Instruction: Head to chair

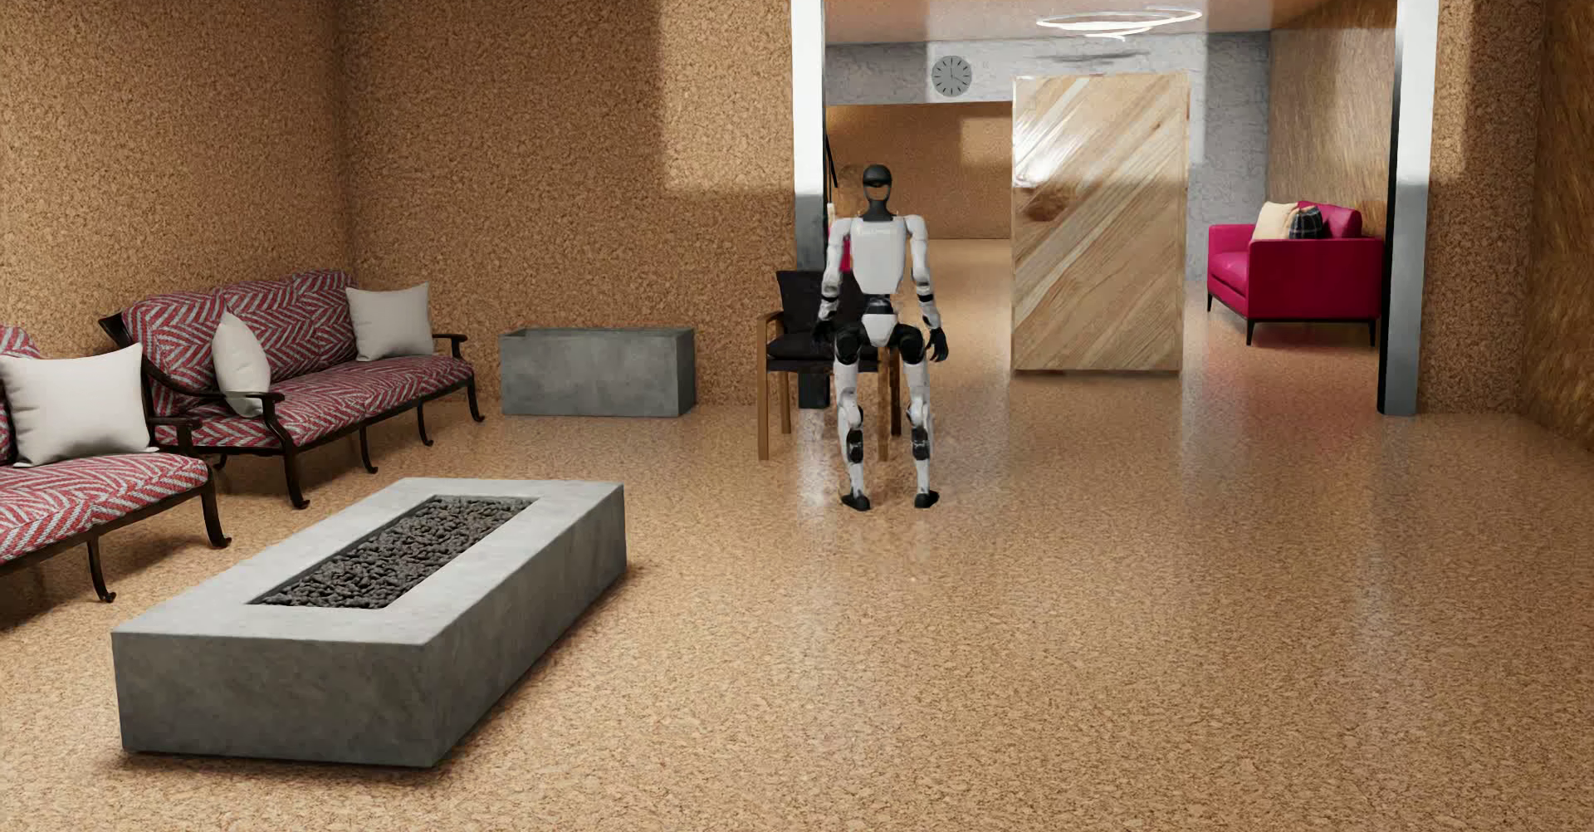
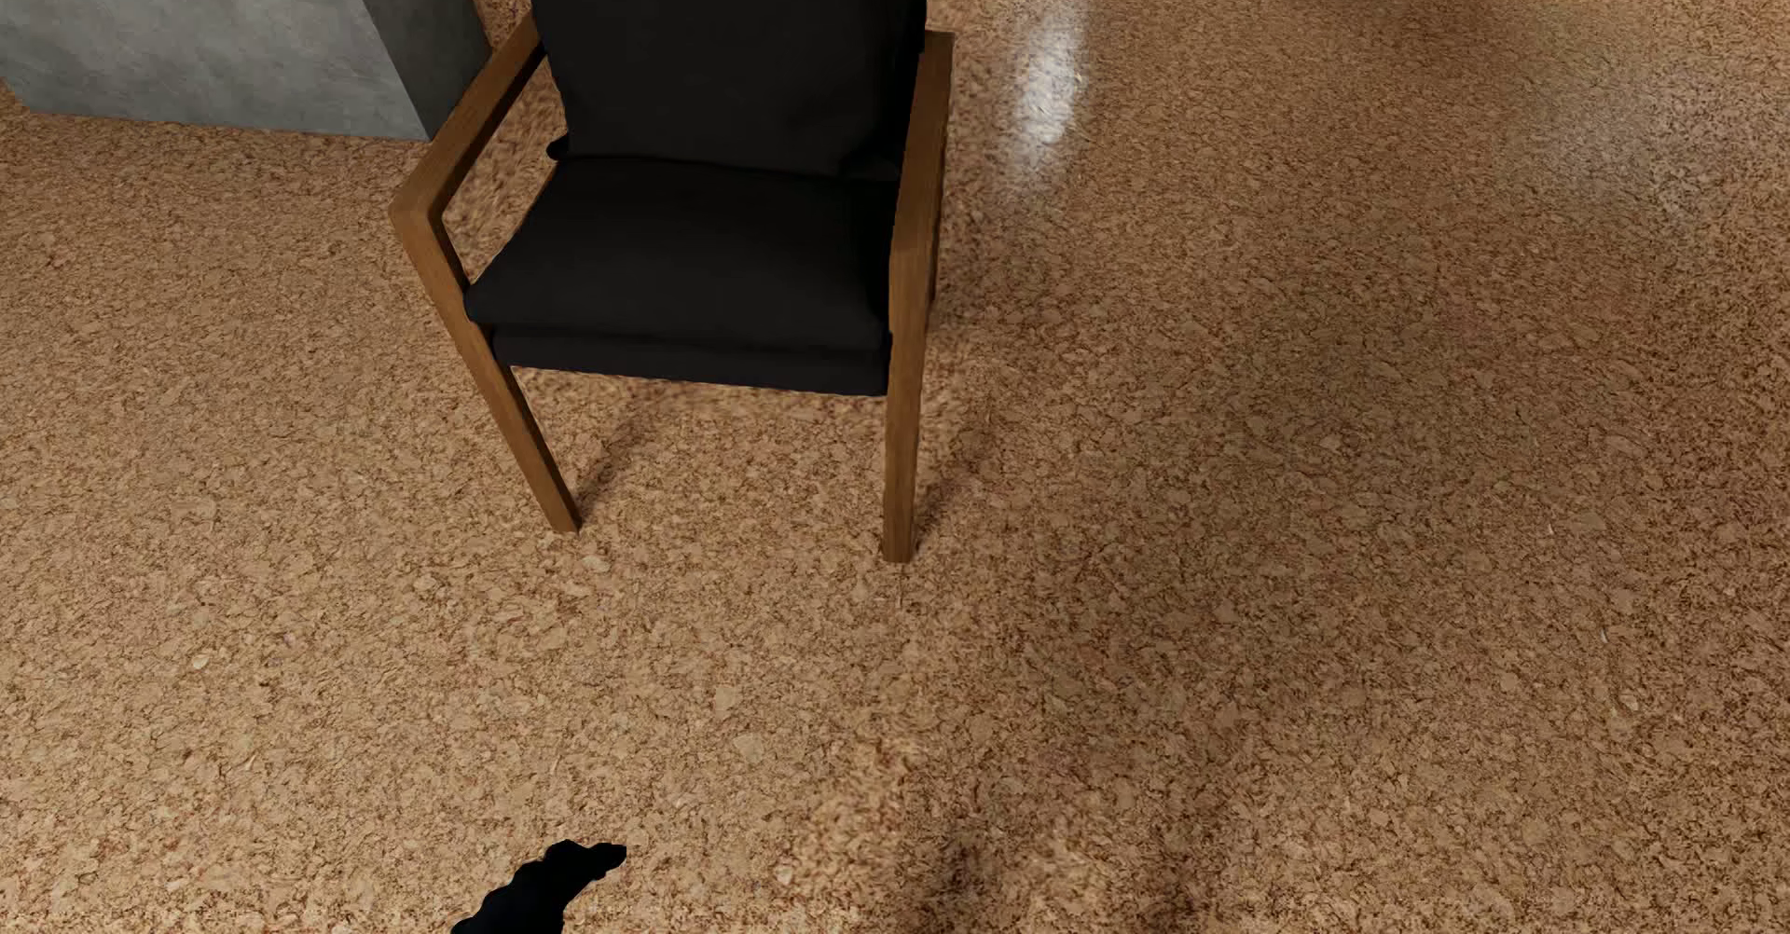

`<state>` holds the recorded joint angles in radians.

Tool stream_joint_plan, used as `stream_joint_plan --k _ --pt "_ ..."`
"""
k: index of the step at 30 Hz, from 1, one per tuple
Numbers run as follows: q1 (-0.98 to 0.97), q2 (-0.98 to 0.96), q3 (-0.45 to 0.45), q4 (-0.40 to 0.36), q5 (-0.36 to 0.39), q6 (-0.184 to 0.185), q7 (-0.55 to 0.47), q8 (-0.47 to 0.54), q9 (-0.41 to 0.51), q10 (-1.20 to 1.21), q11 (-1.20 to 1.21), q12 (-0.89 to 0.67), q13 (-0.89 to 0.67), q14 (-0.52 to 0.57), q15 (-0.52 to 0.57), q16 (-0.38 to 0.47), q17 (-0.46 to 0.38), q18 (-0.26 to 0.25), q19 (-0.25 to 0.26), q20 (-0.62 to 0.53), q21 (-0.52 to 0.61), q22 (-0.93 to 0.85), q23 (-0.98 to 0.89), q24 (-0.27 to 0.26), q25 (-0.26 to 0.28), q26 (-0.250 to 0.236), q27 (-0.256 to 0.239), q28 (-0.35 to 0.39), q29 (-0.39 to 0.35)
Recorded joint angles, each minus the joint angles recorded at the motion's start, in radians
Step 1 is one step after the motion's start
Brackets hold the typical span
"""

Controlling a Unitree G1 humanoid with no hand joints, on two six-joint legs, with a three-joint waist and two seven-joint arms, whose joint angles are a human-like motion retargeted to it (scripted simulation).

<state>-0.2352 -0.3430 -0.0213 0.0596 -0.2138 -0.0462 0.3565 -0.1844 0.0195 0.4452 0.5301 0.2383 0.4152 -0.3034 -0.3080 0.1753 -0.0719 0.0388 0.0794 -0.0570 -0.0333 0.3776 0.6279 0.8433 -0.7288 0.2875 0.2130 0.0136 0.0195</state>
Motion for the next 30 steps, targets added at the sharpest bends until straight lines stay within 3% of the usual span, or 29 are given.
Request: stream_joint_plan --k 4,8,12,17,26,30 --pt "0.015 -0.02 0.007 0.013 0.015 -0.005 0.052 0.055 0.005 0.017 0.029 -0.018 0.006 -0.021 -0.001 -0.043 0.003 0.01 0.01 -0.073 -0.018 0.042 -0.073 0.055 0.015 -0.006 -0.016 -0.087 -0.044" --pt "0.021 -0.028 0.011 0.023 0.032 -0.013 0.085 0.089 0.01 0.02 0.025 -0.034 0.01 -0.026 -0.001 -0.07 0.015 0.016 0.008 -0.137 -0.031 0.06 -0.076 0.103 0.036 -0.012 -0.004 -0.098 -0.042" --pt "0.012 -0.029 0.011 0.036 0.046 -0.016 0.098 0.099 0.016 0.028 0.004 -0.055 0.02 -0.026 0.005 -0.059 0.031 0.021 0.009 -0.184 -0.059 0.06 -0.052 0.104 0.071 -0.02 0.009 -0.12 -0.04" --pt "0.005 -0.021 0.009 0.049 0.063 -0.009 0.106 0.101 0.021 0.023 -0.036 -0.072 0.023 -0.02 0.025 -0.046 0.036 0.02 0.011 -0.177 -0.071 0.079 -0.019 0.074 0.063 -0.002 0.023 -0.102 -0.04" --pt "-0.01 -0.046 -0.001 0.049 0.07 0.004 0.129 0.122 0.021 0.01 -0.051 -0.058 0.01 -0.009 0.046 0.011 0.031 0.026 0.014 -0.215 -0.053 0.099 -0.061 0.09 0.055 0.007 -0.009 -0.122 -0.046" --pt "-0.012 -0.053 -0.001 0.046 0.069 0.009 0.137 0.13 0.017 0.006 -0.054 -0.073 0.01 -0.009 0.051 0.012 0.023 0.03 0.017 -0.227 -0.05 0.118 -0.062 0.061 0.054 0.009 -0.006 -0.118 -0.043"
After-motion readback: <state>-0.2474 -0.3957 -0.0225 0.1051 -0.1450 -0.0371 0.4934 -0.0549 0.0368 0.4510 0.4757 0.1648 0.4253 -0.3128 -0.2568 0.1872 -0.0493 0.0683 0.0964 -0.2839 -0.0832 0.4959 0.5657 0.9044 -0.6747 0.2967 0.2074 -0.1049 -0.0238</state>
